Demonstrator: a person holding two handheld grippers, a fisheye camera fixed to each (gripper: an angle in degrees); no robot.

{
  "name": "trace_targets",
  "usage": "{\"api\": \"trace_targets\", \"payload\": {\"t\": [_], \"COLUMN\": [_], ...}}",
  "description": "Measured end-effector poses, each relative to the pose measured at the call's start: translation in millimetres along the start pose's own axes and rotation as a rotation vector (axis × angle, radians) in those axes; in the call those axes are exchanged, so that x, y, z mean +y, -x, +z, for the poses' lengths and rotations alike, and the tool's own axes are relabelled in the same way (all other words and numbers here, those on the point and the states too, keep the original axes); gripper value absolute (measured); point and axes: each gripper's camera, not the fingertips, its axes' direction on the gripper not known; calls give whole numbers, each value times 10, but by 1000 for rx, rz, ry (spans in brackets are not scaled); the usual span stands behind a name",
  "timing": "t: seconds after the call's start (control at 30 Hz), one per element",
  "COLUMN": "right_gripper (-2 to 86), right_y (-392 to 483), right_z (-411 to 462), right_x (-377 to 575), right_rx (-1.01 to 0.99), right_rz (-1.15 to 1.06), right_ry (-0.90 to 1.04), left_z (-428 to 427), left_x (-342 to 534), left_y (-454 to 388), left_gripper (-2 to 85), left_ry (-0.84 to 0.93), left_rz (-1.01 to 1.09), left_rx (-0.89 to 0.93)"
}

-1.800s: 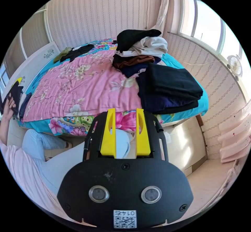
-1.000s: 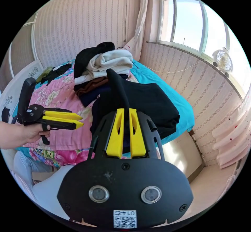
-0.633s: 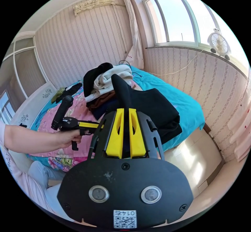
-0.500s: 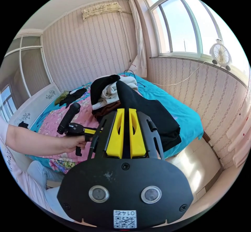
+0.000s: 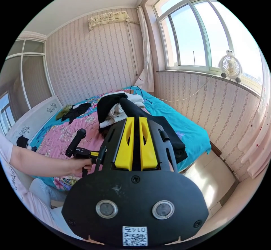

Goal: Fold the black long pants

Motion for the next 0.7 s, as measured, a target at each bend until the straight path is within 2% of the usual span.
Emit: {"api": "trace_targets", "payload": {"t": [0.17, 0.2, 0.37, 0.53, 0.7], "right_gripper": [18, 18, 16, 13, 10], "right_y": [-8, 11, 224, 596, 1224], "right_z": [20, -5, -262, -677, -734], "right_x": [64, 72, 30, -195, -385], "right_rx": [-22, -29, -15, -111, -324], "right_rz": [1, -4, -72, -163, -246], "right_ry": [18, 6, -84, -194, -214], "left_z": [-81, -173, -791, -1967, -3190], "left_x": [68, 117, 436, 1199, 2321], "left_y": [130, 160, 31, 282, 562], "left_gripper": [50, 9, -8, -10, -10], "left_ry": [48, 29, -106, -307, -468], "left_rz": [-39, -36, 116, 119, 102], "left_rx": [74, 90, 31, 164, 155]}}
